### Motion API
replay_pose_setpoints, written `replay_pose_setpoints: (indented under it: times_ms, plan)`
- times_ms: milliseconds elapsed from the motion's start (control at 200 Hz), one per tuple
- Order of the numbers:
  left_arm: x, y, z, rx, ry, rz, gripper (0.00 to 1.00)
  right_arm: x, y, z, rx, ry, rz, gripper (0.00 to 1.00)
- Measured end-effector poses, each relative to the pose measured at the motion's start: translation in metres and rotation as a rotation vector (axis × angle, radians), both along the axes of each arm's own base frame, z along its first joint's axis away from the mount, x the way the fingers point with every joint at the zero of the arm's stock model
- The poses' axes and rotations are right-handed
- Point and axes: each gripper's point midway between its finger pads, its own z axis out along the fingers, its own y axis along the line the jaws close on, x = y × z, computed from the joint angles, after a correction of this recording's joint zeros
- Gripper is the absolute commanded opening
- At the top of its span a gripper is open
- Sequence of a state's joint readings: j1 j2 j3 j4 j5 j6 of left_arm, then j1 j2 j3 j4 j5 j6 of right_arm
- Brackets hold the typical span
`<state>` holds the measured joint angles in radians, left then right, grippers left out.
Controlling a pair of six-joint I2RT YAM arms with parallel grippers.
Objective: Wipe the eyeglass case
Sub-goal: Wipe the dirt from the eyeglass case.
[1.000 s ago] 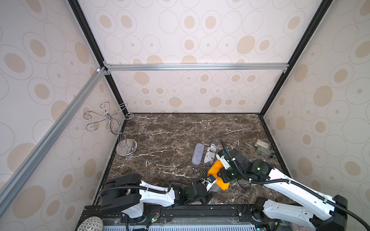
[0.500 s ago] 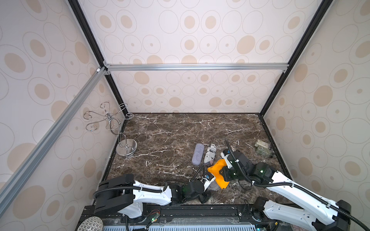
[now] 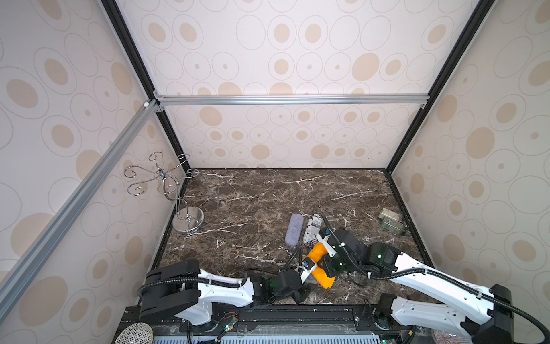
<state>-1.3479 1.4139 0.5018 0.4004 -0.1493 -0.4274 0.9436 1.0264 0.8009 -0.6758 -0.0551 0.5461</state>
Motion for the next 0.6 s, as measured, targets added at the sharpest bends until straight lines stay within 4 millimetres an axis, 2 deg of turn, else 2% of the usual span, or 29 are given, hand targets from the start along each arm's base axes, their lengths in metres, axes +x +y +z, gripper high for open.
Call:
replay_pose_setpoints:
  times_ms: [80, 155, 280, 360, 490, 600]
  plan:
    - [0.001, 0.001, -0.001, 0.004, 0.001, 0.003, 0.39, 0.001, -0.001, -0.003, 0.003, 0.002, -0.023, 0.00]
    - [0.002, 0.001, 0.000, 0.002, 0.001, 0.005, 0.39, 0.008, -0.009, -0.002, -0.005, -0.006, -0.075, 0.00]
    - [0.002, 0.001, 0.001, -0.003, 0.002, 0.003, 0.39, 0.028, -0.045, 0.000, -0.057, -0.039, -0.224, 0.00]
    - [0.002, 0.001, 0.003, -0.008, 0.002, 0.002, 0.39, 0.030, -0.062, 0.003, -0.100, -0.057, -0.268, 0.00]
    - [0.002, 0.000, 0.006, -0.018, 0.002, 0.002, 0.39, 0.027, -0.058, 0.010, -0.089, -0.053, -0.227, 0.00]
    - [0.004, 0.001, 0.005, -0.017, 0.004, 0.006, 0.39, 0.014, -0.038, 0.009, -0.084, -0.045, -0.136, 0.00]
